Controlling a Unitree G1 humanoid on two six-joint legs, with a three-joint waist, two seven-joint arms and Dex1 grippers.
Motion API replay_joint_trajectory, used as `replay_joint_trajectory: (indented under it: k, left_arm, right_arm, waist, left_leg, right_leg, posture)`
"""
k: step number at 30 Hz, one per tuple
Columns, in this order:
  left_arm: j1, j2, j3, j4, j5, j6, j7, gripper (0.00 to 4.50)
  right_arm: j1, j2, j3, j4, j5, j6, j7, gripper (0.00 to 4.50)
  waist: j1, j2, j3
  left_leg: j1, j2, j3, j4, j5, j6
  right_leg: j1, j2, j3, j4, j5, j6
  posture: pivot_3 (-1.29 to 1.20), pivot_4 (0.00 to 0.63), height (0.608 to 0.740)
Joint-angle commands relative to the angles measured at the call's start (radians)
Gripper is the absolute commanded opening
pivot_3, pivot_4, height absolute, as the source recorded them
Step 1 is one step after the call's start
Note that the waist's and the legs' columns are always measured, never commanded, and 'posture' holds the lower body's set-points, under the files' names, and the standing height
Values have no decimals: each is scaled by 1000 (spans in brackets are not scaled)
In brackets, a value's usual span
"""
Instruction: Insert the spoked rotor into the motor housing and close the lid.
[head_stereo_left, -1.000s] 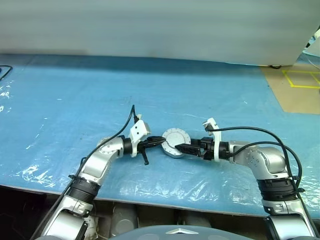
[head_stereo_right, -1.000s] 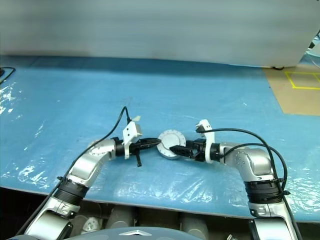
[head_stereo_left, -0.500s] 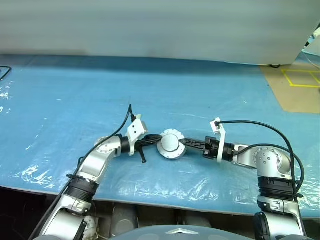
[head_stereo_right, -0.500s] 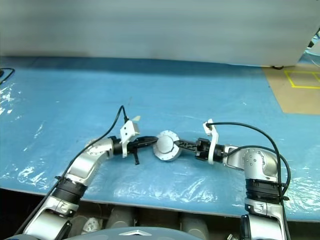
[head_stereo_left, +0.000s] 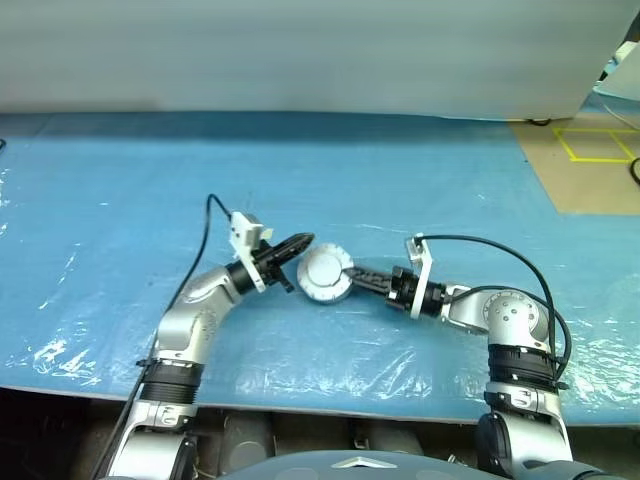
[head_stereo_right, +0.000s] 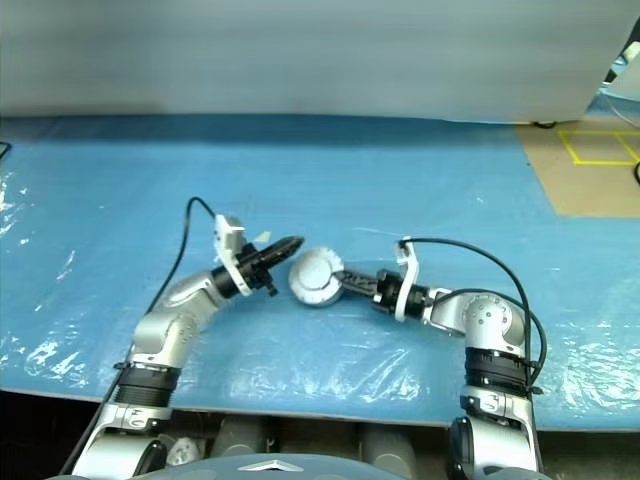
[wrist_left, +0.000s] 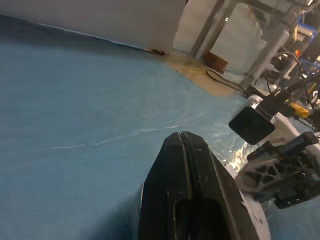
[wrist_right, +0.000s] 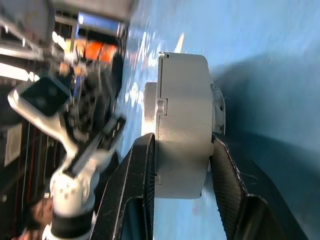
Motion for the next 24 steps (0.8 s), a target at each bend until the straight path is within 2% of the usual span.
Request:
replay_joint_trajectory:
  k: [1,4,6,11,15,19,24]
  left_arm:
    - [39,10,57,-71,-90,74,32,0]
    - [56,7,87,-85,-134,118,62,616]
    - [61,3,95,-87,-154,140,76,1241]
    - [41,-40,112,-101,-240,207,126,3010]
    - [1,-78,109,-65,-251,237,186,4418]
    - [-32,-120,117,-62,-332,304,203,4467]
    - [-64,-136,108,-37,-356,352,214,4467]
  right_arm:
    - [-65,44,-96,0,80,-71,-38,1242]
    - [-76,77,-109,1,88,-107,-62,1242]
    - [-81,103,-111,-4,101,-118,-73,1242]
    - [-89,141,-107,-21,144,-116,-81,1242]
    - [-86,148,-92,-42,201,-94,-64,1242]
    - [-58,126,-32,-74,211,-75,-36,1242]
    - [-28,108,35,-114,226,-58,12,1242]
  waist:
    - [4,0,0]
    - [16,0,0]
    - [18,0,0]
    - [20,0,1]
    - [20,0,1]
    - [20,0,1]
    - [21,-1,1]
  left_leg:
    - [-1,0,0,0,0,1]
    - [-3,2,-1,-2,2,3]
    - [-3,2,-1,-3,2,3]
    - [-3,2,-1,-3,0,0]
    - [-3,2,-2,-1,0,0]
    - [-3,2,-2,0,0,0]
    - [-3,2,-3,0,2,2]
  right_leg:
    - [0,0,-1,0,1,1]
    - [-2,1,-4,0,2,3]
    - [-2,1,-6,-1,1,2]
    - [-2,0,-6,0,1,2]
    - [-1,0,-6,1,1,3]
    - [-1,0,-5,1,2,3]
    - [-1,1,-6,1,2,3]
  posture:
    - [0,150,740]
    - [0,150,740]
    - [0,150,740]
    - [0,150,740]
    - [0,150,740]
    - [0,150,740]
    - [0,150,740]
